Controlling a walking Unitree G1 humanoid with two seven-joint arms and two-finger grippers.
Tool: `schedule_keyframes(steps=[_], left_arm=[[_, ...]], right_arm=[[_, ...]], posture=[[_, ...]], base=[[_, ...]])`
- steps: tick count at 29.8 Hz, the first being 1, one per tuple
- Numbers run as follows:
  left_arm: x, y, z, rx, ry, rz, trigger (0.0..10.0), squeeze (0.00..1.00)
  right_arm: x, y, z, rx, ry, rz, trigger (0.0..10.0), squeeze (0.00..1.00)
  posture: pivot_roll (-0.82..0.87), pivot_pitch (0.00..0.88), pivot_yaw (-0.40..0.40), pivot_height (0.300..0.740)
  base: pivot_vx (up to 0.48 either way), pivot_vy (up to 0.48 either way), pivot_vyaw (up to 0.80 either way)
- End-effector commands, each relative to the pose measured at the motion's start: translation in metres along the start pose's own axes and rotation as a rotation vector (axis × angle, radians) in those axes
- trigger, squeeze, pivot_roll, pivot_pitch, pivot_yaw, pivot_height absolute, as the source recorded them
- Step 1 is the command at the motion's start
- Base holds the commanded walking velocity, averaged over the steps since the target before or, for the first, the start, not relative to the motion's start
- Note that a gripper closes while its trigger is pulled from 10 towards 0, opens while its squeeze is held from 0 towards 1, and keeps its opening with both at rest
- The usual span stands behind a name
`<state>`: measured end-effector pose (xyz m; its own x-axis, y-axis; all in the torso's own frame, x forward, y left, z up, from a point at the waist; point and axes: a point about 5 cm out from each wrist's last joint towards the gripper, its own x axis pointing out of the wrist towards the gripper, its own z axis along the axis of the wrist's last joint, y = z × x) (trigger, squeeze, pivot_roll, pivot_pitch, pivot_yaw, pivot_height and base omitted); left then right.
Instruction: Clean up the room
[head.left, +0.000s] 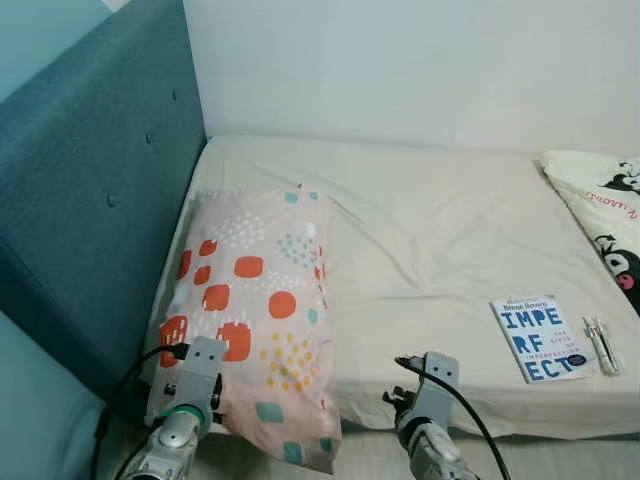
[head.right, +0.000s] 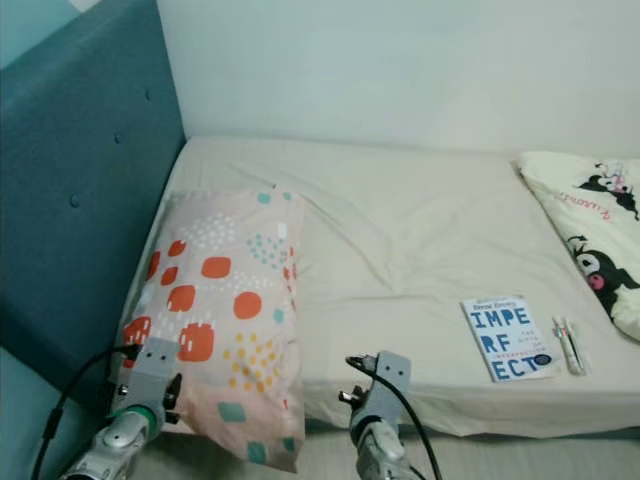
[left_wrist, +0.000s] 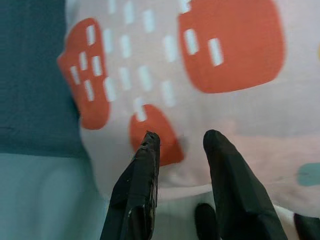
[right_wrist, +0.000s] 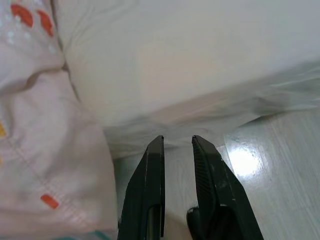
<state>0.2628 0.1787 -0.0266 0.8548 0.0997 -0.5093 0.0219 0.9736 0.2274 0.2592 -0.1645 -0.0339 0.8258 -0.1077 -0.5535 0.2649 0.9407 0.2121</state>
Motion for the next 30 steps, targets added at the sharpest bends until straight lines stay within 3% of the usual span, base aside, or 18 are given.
schedule_keyframes(steps=[1, 8, 11, 13, 14, 15, 19, 24, 30], left_arm=[[-0.003, -0.001, -0.007, -0.010, 0.019, -0.005, 10.0, 0.00], [-0.001, 0.008, -0.004, -0.027, 0.008, 0.017, 10.0, 0.00], [0.001, 0.011, -0.001, -0.007, 0.023, 0.040, 10.0, 0.00], [0.002, 0.013, 0.004, -0.108, 0.002, 0.047, 10.0, 0.00], [0.002, 0.014, 0.003, -0.111, 0.006, 0.049, 10.0, 0.00], [0.002, 0.015, 0.002, -0.104, 0.020, 0.055, 10.0, 0.00], [0.003, 0.014, 0.002, -0.111, 0.025, 0.057, 10.0, 0.00], [0.001, 0.003, 0.003, -0.034, 0.004, -0.001, 10.0, 0.00], [-0.004, 0.010, -0.014, -0.049, 0.054, -0.001, 10.0, 0.00]], right_arm=[[-0.002, -0.005, -0.002, 0.016, -0.007, -0.009, 10.0, 0.00], [-0.003, -0.010, -0.006, 0.017, 0.017, -0.025, 10.0, 0.00], [-0.001, -0.012, -0.008, -0.024, 0.081, 0.014, 10.0, 0.00], [0.000, -0.025, 0.003, 0.028, 0.019, -0.049, 10.0, 0.00], [0.000, -0.030, 0.005, 0.027, 0.006, -0.068, 10.0, 0.00], [-0.001, -0.032, 0.005, 0.002, 0.008, -0.071, 10.0, 0.00], [-0.001, -0.031, 0.004, -0.021, 0.015, -0.058, 10.0, 0.00], [-0.002, -0.018, -0.004, -0.011, 0.036, -0.062, 10.0, 0.00], [-0.005, -0.014, -0.013, 0.003, 0.048, -0.089, 10.0, 0.00]], posture=[[0.05, 0.039, 0.030, 0.740], [0.10, 0.003, 0.002, 0.740], [0.13, 0.041, -0.019, 0.740], [0.12, 0.000, -0.014, 0.740], [0.10, 0.039, -0.014, 0.740], [0.10, 0.000, -0.018, 0.740], [0.10, 0.005, -0.019, 0.740], [0.10, 0.027, -0.002, 0.740], [0.08, 0.000, 0.022, 0.740]], base=[[0.000, 0.000, 0.00], [0.000, 0.000, 0.00], [0.000, 0.000, 0.00], [0.000, 0.000, 0.00], [0.000, 0.000, 0.00], [0.000, 0.000, 0.00], [0.000, 0.000, 0.00], [0.000, 0.000, 0.00], [0.000, 0.000, 0.00]])
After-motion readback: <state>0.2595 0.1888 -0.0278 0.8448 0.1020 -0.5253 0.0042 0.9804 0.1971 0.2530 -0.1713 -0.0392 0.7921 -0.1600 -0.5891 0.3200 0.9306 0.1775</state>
